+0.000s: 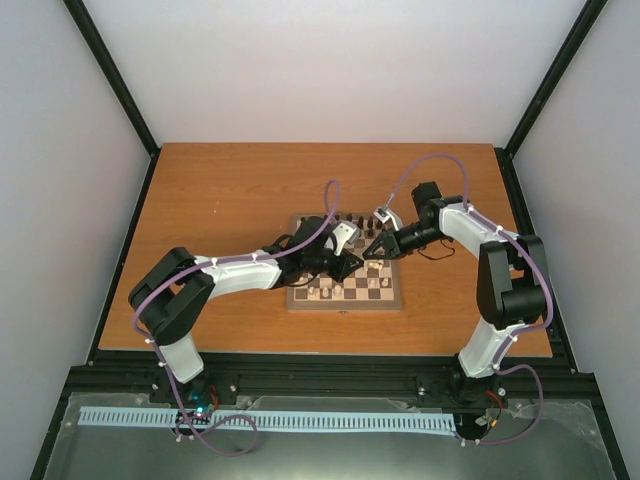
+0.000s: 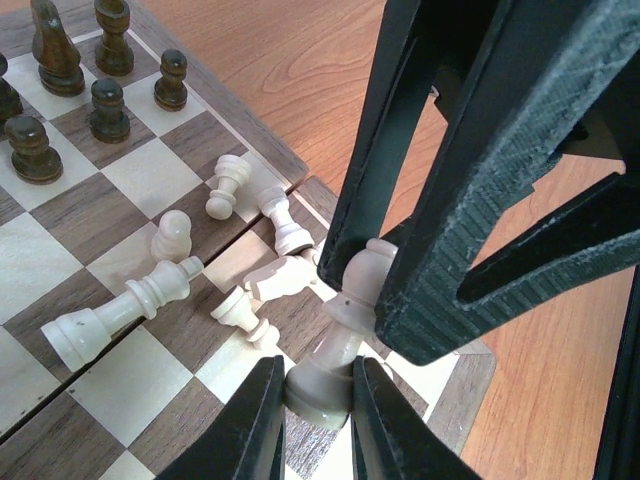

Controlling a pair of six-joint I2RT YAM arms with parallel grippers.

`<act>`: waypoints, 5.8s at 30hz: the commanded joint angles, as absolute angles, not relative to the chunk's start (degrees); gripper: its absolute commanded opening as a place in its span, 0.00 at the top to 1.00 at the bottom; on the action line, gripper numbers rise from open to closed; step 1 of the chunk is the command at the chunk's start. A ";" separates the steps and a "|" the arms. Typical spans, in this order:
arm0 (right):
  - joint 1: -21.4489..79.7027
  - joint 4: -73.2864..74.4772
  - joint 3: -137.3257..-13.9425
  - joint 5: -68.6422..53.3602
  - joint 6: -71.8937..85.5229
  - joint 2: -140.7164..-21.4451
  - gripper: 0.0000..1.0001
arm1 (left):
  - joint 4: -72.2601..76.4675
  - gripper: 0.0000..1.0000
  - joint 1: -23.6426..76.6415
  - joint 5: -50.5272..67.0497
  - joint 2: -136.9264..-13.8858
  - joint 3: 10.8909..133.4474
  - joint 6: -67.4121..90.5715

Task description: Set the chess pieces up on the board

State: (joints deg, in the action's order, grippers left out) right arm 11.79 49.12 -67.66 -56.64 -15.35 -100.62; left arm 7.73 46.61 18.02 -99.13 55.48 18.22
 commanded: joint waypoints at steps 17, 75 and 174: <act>12.16 46.97 -71.00 -47.07 -17.28 -92.66 0.90 | 2.70 0.32 43.73 0.02 -85.23 52.90 19.07; 41.66 47.64 -62.93 -5.65 -31.50 -87.94 0.91 | 2.40 0.23 32.43 -8.72 -78.21 44.88 30.85; 23.47 45.02 -80.34 -16.52 -26.50 -110.51 0.84 | 6.22 0.31 32.52 10.73 -86.22 48.07 27.51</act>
